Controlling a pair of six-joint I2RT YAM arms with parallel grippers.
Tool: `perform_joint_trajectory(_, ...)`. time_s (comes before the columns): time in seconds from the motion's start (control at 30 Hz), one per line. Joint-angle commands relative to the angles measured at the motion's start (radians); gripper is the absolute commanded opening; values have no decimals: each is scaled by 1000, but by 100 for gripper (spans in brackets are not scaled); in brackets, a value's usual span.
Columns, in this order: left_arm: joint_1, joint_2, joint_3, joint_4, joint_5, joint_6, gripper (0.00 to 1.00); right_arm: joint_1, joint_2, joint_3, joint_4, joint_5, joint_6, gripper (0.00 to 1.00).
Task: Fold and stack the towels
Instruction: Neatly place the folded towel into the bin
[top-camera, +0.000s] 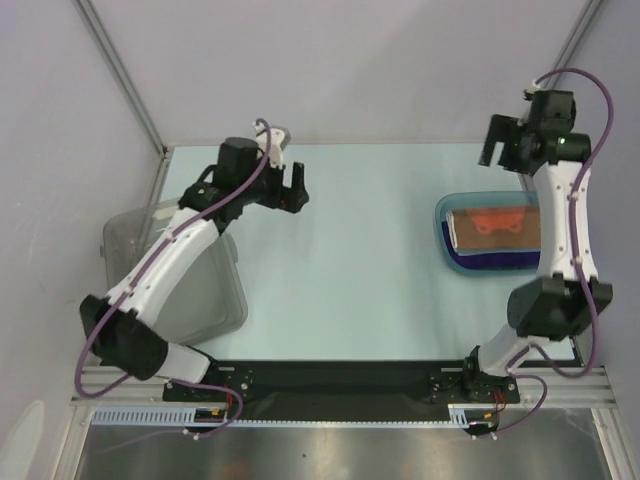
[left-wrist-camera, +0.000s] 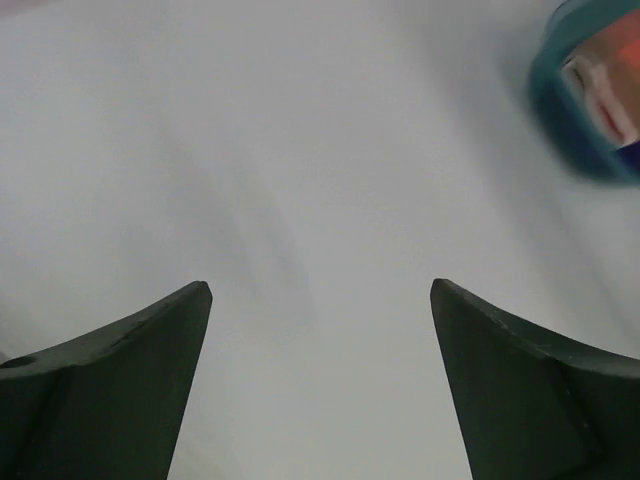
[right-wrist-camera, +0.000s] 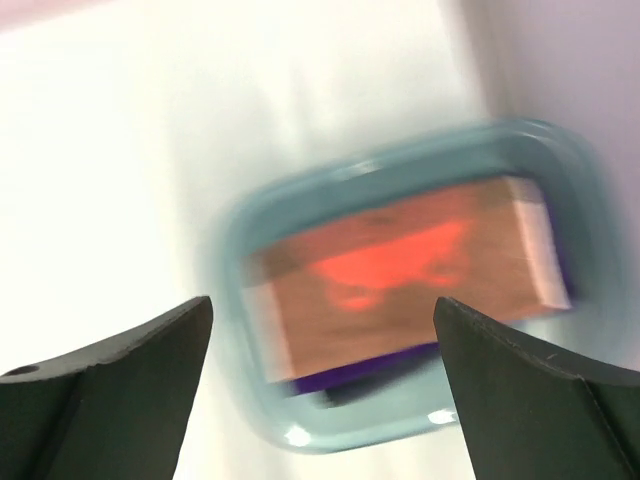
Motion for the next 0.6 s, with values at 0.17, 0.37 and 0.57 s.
perform_joint_trajectory(0.17, -6, -301, -66, 280, 296, -22, 100, 219, -512, -471, 502, -402, 368, 100)
perform_joint_trajectory(0.37, -6, -426, -185, 284, 333, -45, 100, 242, -725, -695, 515, -399, 418, 100)
perform_joint_trajectory(0.57, -6, -584, -330, 320, 341, -66, 100, 242, -879, -855, 438, -452, 396, 100)
